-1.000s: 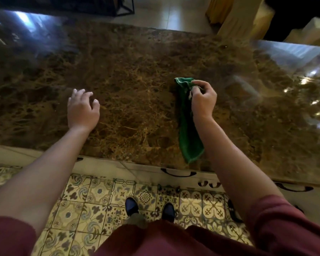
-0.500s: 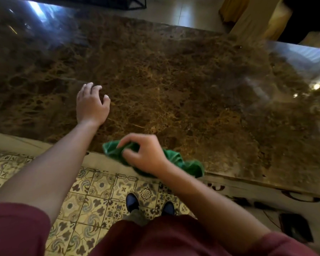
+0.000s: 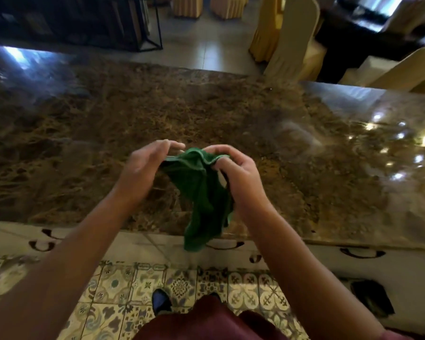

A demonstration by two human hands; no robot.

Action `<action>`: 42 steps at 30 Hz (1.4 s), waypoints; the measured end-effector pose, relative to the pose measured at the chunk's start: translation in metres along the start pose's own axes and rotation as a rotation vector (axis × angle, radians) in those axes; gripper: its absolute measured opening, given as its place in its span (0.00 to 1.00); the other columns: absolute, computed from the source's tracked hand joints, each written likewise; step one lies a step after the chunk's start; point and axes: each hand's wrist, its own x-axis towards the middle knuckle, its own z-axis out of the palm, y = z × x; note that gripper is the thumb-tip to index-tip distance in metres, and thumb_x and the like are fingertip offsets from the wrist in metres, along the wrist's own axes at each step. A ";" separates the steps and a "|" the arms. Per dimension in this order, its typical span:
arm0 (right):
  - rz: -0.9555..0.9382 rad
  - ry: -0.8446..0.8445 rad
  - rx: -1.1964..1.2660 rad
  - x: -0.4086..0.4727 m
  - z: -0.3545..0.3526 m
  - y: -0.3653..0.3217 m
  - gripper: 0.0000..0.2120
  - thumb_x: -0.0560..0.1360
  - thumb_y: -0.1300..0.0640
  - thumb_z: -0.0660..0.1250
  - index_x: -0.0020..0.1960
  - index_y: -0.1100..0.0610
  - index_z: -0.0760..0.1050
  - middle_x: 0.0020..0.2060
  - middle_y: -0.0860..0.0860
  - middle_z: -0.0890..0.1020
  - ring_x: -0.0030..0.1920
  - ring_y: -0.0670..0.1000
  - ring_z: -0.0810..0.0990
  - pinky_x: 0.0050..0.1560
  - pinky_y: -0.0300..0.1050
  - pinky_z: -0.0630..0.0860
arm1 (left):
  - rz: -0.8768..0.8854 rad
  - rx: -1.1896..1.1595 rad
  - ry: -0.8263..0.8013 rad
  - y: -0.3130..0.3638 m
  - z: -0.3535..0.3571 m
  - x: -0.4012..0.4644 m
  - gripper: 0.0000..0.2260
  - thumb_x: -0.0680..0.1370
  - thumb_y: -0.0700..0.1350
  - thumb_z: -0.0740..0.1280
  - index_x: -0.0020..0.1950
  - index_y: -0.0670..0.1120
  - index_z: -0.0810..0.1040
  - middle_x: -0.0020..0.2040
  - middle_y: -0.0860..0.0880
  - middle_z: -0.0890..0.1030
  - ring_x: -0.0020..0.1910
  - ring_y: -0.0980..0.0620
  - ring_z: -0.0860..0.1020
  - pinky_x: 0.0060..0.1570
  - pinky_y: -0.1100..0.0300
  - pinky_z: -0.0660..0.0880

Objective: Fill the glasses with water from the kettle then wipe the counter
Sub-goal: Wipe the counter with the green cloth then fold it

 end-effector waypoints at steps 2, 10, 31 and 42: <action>-0.035 -0.001 0.080 0.002 -0.009 -0.012 0.12 0.78 0.62 0.65 0.52 0.53 0.86 0.49 0.56 0.88 0.48 0.54 0.86 0.50 0.50 0.84 | -0.014 -0.152 -0.081 0.023 0.023 -0.005 0.19 0.80 0.66 0.62 0.61 0.56 0.83 0.56 0.51 0.85 0.56 0.53 0.83 0.52 0.61 0.79; -0.147 0.075 -0.043 -0.024 -0.047 -0.034 0.17 0.77 0.60 0.69 0.64 0.50 0.80 0.55 0.54 0.86 0.54 0.55 0.87 0.52 0.52 0.85 | 0.264 0.161 0.051 0.071 0.069 0.010 0.11 0.76 0.44 0.73 0.54 0.56 0.76 0.47 0.59 0.80 0.46 0.62 0.79 0.45 0.66 0.77; -0.100 -0.249 -0.053 -0.087 -0.075 -0.044 0.14 0.78 0.56 0.73 0.63 0.54 0.83 0.59 0.56 0.87 0.61 0.58 0.86 0.57 0.49 0.83 | 0.420 0.023 0.060 0.174 0.114 0.024 0.05 0.79 0.48 0.71 0.51 0.48 0.80 0.42 0.56 0.83 0.43 0.57 0.82 0.41 0.61 0.79; 0.012 0.051 0.192 -0.127 -0.028 -0.023 0.12 0.76 0.55 0.75 0.59 0.54 0.86 0.58 0.59 0.87 0.59 0.61 0.87 0.53 0.49 0.84 | 0.018 0.146 0.115 0.108 0.076 0.066 0.18 0.77 0.62 0.66 0.39 0.48 0.79 0.37 0.48 0.81 0.37 0.49 0.81 0.38 0.51 0.77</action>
